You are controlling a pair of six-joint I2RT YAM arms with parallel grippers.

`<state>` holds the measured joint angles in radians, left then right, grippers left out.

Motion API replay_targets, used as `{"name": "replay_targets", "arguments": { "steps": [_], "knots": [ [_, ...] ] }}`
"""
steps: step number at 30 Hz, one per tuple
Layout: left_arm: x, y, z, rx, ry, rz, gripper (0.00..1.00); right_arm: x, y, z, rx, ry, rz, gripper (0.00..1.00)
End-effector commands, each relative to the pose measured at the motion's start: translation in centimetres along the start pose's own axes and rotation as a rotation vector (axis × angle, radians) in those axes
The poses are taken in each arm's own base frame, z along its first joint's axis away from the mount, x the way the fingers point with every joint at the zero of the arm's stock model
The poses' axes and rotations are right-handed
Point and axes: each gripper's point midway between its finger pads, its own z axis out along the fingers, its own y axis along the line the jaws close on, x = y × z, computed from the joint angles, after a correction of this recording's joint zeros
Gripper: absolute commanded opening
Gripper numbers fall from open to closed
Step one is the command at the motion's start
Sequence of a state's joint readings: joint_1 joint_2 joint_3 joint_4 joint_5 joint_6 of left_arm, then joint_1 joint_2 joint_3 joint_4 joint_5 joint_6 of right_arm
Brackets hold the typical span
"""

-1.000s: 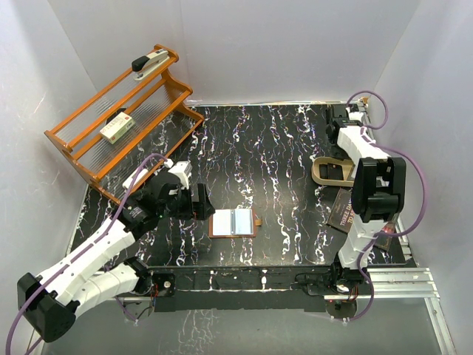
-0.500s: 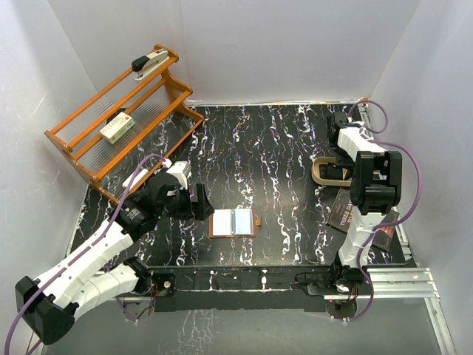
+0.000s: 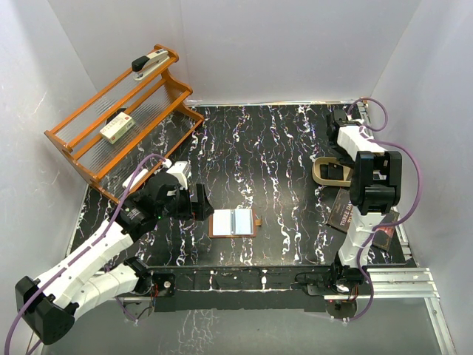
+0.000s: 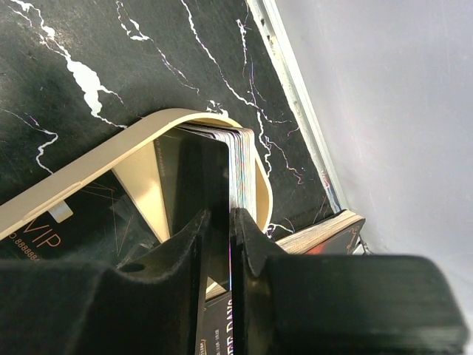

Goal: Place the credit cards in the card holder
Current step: Pick up the credit card from the storage box.

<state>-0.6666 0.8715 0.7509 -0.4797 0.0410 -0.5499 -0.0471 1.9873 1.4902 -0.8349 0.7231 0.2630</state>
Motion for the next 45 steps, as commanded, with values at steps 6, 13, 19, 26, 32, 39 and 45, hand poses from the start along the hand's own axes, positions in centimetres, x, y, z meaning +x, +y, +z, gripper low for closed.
{"name": "replay_targets", "arguments": {
  "steps": [6, 13, 19, 26, 32, 39, 45],
  "knots": [
    [0.1, 0.1, -0.2, 0.001, -0.006, 0.005, 0.98, -2.6, -1.7, -2.2, -0.01, -0.059, 0.065, 0.11],
    [0.1, 0.3, -0.3, -0.012, -0.007, 0.003, 0.98, -2.7, -2.1, -3.0, -0.03, -0.063, 0.068, 0.03],
    [0.1, 0.7, -0.2, -0.038, 0.003, 0.005, 0.98, -3.2, -2.2, -4.9, -0.102, -0.069, 0.073, 0.0],
    [-0.7, 1.3, -0.9, -0.094, -0.007, 0.002, 0.98, -3.9, -3.1, -9.0, -0.216, -0.111, 0.106, 0.0],
    [-0.5, 0.0, -0.3, -0.029, -0.008, -0.06, 0.96, -3.1, -1.6, -15.8, -0.453, -0.207, 0.116, 0.0],
    [-1.3, -4.4, -1.2, 0.165, 0.015, -0.169, 0.89, 1.5, 2.9, -25.9, -0.946, -0.258, 0.108, 0.0],
    [-3.2, -8.6, -2.2, 0.346, 0.015, -0.346, 0.71, 6.8, 5.5, -33.5, -1.291, -0.252, 0.096, 0.0]
  ]
}}
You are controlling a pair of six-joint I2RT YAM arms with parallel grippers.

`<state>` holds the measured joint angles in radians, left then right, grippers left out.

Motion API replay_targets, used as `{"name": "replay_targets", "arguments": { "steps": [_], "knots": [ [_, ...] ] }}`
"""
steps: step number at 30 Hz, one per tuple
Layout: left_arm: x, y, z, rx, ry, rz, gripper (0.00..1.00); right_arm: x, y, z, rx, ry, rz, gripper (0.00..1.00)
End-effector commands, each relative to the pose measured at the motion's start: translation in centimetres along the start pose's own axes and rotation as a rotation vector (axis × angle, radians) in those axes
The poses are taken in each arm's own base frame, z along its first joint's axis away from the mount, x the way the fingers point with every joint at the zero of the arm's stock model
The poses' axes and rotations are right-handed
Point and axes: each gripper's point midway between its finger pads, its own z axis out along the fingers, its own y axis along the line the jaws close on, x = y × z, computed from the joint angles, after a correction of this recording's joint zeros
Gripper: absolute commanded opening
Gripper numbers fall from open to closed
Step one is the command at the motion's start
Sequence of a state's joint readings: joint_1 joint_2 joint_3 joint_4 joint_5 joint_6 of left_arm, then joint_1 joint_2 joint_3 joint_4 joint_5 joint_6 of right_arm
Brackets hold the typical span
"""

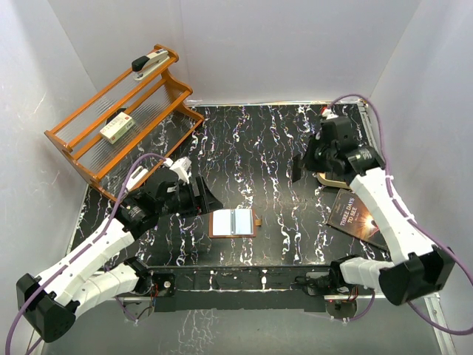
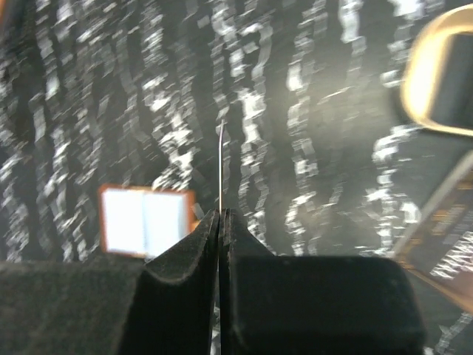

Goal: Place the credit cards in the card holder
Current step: Pick up the credit card from the storage box.

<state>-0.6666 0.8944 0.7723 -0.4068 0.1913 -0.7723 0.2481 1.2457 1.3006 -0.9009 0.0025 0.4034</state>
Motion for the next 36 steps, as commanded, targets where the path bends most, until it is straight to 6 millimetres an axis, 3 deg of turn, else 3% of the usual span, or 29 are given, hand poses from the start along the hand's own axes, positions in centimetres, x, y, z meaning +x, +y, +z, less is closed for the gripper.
{"name": "replay_targets", "arguments": {
  "steps": [1, 4, 8, 14, 19, 30, 36],
  "knots": [
    [-1.7, -5.7, -1.3, 0.219, -0.019, -0.155, 0.68, 1.4, 7.5, -2.7, -0.364, -0.027, 0.082, 0.0],
    [-2.8, -7.3, -1.8, 0.289, -0.052, -0.222, 0.62, 2.9, 10.8, -4.6, -0.562, -0.013, 0.149, 0.0],
    [-3.5, -9.2, -1.8, 0.381, -0.052, -0.289, 0.55, 4.3, 13.4, -7.7, -0.774, -0.002, 0.21, 0.0],
    [-4.4, -10.9, -1.6, 0.444, -0.043, -0.267, 0.48, 5.3, 15.0, -10.4, -0.935, 0.033, 0.254, 0.0],
    [-4.8, -12.5, -1.6, 0.535, -0.025, -0.287, 0.42, 4.7, 15.9, -12.6, -1.015, 0.027, 0.269, 0.0],
    [-5.2, -14.7, -1.5, 0.671, 0.012, -0.307, 0.42, 4.5, 16.7, -13.5, -1.057, 0.038, 0.277, 0.0],
    [-5.5, -14.9, -1.4, 0.686, 0.006, -0.304, 0.27, 5.3, 16.9, -12.7, -1.045, 0.069, 0.278, 0.0]
  ]
}}
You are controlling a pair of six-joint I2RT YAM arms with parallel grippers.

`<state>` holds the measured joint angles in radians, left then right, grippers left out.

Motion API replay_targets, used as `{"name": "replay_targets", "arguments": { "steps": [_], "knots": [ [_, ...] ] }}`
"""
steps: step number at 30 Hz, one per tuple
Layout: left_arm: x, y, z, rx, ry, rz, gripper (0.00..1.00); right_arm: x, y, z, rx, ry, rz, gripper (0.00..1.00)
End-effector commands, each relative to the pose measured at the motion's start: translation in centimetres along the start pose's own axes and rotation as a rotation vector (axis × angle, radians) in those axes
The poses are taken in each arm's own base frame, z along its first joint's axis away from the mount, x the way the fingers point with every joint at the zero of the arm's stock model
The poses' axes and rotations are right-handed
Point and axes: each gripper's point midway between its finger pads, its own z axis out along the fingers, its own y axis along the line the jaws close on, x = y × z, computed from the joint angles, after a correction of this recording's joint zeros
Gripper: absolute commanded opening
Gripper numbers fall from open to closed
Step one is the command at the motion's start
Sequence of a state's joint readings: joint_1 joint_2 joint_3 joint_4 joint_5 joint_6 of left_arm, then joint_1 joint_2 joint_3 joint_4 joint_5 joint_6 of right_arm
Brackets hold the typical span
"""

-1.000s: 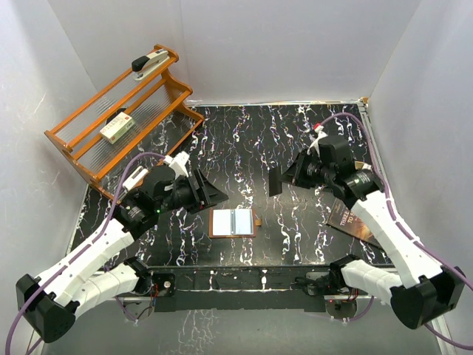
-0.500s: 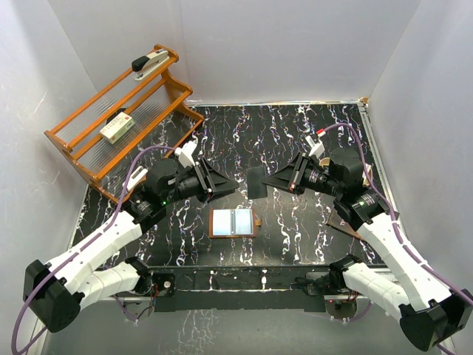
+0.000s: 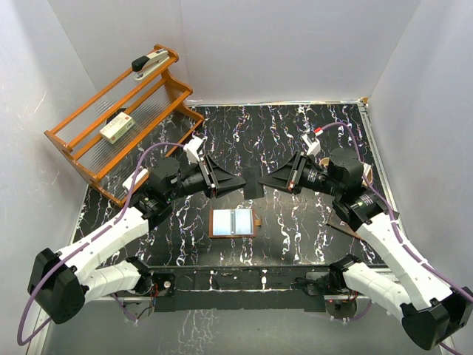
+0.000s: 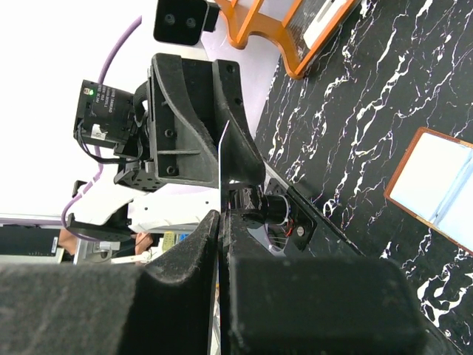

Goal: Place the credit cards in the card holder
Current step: Pick up the credit card from the storage box, then insert the credit card into the card holder.

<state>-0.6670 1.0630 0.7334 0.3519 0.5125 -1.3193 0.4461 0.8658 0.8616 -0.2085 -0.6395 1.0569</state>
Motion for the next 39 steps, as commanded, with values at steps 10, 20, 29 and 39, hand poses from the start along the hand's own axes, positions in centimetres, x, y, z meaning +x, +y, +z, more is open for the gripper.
{"name": "replay_targets", "arguments": {
  "steps": [10, 20, 29, 39],
  "knots": [
    [0.6, -0.3, -0.9, 0.008, 0.009, 0.058, 0.0, 1.0, -1.7, 0.5, 0.033, 0.017, -0.021, 0.08],
    [1.5, 3.8, -2.0, -0.146, 0.031, 0.118, 0.0, 1.5, -6.4, 0.5, 0.204, 0.014, -0.037, 0.31],
    [2.3, 11.0, -3.4, -0.397, 0.063, 0.161, 0.0, 2.0, -13.1, 0.5, 0.451, 0.026, -0.052, 0.31],
    [2.7, 15.9, -4.3, -0.496, 0.103, 0.156, 0.0, 4.7, -19.0, 2.5, 0.678, 0.116, -0.1, 0.35]
  ]
}}
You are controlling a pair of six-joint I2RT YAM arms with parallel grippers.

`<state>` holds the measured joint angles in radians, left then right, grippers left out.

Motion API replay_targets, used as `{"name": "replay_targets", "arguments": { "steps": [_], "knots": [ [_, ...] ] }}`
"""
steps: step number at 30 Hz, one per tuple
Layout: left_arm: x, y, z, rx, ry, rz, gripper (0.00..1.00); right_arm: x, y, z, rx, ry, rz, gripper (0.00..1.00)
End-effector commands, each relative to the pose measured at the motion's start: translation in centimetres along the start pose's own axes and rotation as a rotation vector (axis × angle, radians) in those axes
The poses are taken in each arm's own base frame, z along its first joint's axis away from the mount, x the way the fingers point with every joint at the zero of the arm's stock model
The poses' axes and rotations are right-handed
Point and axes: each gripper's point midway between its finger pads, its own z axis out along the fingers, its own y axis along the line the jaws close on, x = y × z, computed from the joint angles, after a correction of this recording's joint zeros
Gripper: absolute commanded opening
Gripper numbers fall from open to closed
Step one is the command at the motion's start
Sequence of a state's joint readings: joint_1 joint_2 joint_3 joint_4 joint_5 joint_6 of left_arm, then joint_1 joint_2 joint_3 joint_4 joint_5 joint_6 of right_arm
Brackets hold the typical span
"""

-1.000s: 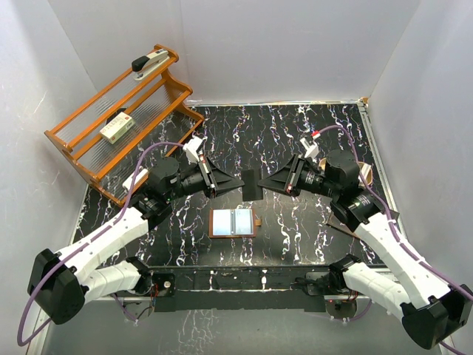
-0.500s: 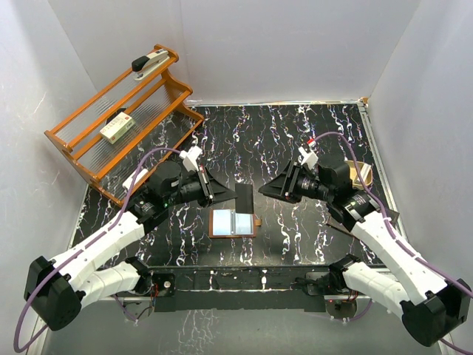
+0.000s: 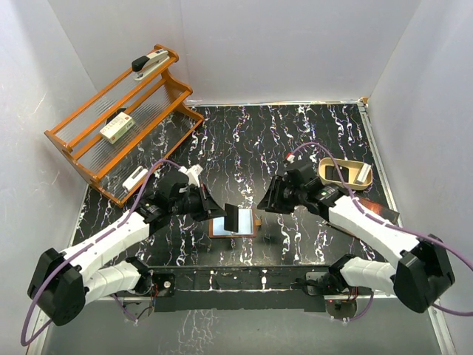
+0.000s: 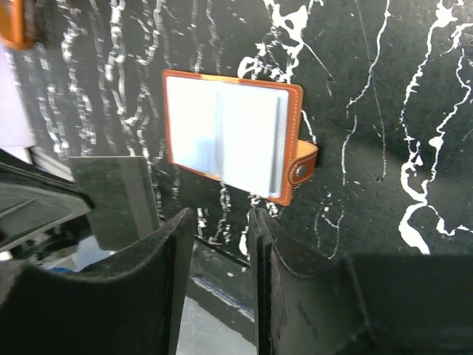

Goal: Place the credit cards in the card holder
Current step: Insert the credit card into the card holder.

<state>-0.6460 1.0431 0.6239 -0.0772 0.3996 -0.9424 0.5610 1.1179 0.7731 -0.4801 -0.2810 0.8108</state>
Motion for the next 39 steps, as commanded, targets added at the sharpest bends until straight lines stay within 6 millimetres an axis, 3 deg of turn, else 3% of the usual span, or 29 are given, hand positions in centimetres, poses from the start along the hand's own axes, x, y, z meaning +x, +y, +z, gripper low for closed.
{"name": "replay_targets", "arguments": {
  "steps": [1, 10, 16, 33, 39],
  "knots": [
    [0.3, 1.8, 0.5, -0.021, 0.028, 0.02, 0.0, -0.4, -1.3, 1.8, 0.102, -0.042, -0.077, 0.36],
    [0.4, 3.4, 1.7, 0.01, 0.09, -0.012, 0.0, 0.5, -2.9, 4.6, 0.264, 0.012, -0.197, 0.38],
    [0.5, 4.3, 2.5, 0.005, 0.115, -0.009, 0.0, 1.5, -3.5, 5.9, 0.282, 0.053, -0.222, 0.39],
    [0.9, 7.4, 4.8, -0.046, 0.14, -0.028, 0.0, 3.1, -5.8, 7.5, 0.319, 0.092, -0.234, 0.15],
    [1.1, 8.7, 5.3, -0.085, 0.143, -0.039, 0.0, 3.5, -6.2, 7.6, 0.325, 0.095, -0.229, 0.12]
  ]
}}
